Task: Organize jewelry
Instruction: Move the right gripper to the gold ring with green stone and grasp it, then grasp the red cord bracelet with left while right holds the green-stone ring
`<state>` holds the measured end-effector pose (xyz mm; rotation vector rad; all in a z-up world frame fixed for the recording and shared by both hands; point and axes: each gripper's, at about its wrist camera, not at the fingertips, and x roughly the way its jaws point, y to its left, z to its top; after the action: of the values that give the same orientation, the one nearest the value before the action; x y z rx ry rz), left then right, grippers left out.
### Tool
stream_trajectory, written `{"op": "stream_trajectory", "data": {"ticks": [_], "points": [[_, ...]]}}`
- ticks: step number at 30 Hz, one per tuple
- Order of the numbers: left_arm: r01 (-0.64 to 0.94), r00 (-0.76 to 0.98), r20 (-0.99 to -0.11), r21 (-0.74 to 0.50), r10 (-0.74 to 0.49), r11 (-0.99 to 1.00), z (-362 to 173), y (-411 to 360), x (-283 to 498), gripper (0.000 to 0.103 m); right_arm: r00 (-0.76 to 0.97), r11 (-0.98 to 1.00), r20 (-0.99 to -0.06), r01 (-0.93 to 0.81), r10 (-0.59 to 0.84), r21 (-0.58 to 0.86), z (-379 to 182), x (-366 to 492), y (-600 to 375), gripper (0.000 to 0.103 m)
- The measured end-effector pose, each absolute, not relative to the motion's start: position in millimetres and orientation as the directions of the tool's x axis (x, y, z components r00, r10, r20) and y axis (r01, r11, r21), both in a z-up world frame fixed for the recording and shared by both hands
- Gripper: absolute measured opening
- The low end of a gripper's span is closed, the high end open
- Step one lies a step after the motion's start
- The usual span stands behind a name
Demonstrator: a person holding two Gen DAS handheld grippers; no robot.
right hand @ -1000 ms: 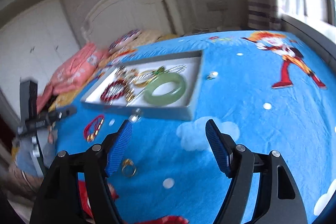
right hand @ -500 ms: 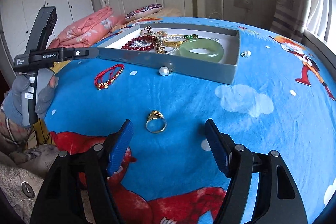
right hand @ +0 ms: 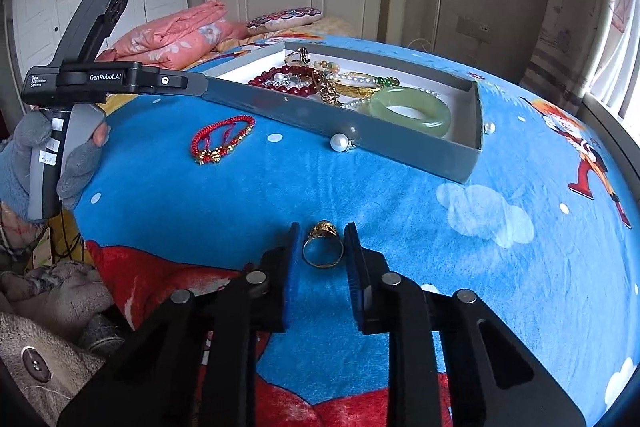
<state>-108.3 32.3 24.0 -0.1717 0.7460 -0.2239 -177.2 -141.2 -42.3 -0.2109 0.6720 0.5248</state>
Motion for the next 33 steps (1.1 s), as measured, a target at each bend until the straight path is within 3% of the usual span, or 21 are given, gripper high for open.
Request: {"op": "stream_trajectory", "data": {"ticks": [11, 16, 18, 23, 27, 33], "points": [[0.192, 0.683, -0.689, -0.151, -0.243, 0.970, 26.7, -7.3, -119.8, 0.099, 0.666, 0.862, -0.631, -0.507, 0.399, 0.009, -42.2, -173.5, -147.7, 0.022], [0.242, 0.657, -0.735, -0.001, -0.165, 0.970, 17.8, -52.6, -122.2, 0.097, 0.667, 0.861, -0.630, -0.508, 0.399, 0.007, -43.0, -174.6, -147.6, 0.022], [0.255, 0.633, -0.762, 0.040, -0.136, 0.966, 9.2, -61.2, -118.3, 0.076, 0.667, 0.862, -0.629, -0.507, 0.398, 0.008, -43.0, -174.6, -147.1, 0.022], [0.284, 0.637, -0.750, 0.012, -0.179, 0.959, 6.3, -58.1, -119.2, 0.052, 0.667, 0.862, -0.627, -0.506, 0.402, 0.014, -42.9, -174.6, -147.9, 0.022], [0.319, 0.648, -0.735, 0.025, -0.199, 0.947, 6.0, -61.4, -123.5, 0.016, 0.668, 0.863, -0.628, -0.505, 0.399, 0.011, -42.7, -175.4, -148.0, 0.022], [0.320, 0.663, -0.716, 0.006, -0.219, 0.947, 10.4, -58.9, -128.6, 0.009, 0.680, 0.866, -0.616, -0.501, 0.397, 0.005, -40.2, -177.8, -149.0, 0.022]]}}
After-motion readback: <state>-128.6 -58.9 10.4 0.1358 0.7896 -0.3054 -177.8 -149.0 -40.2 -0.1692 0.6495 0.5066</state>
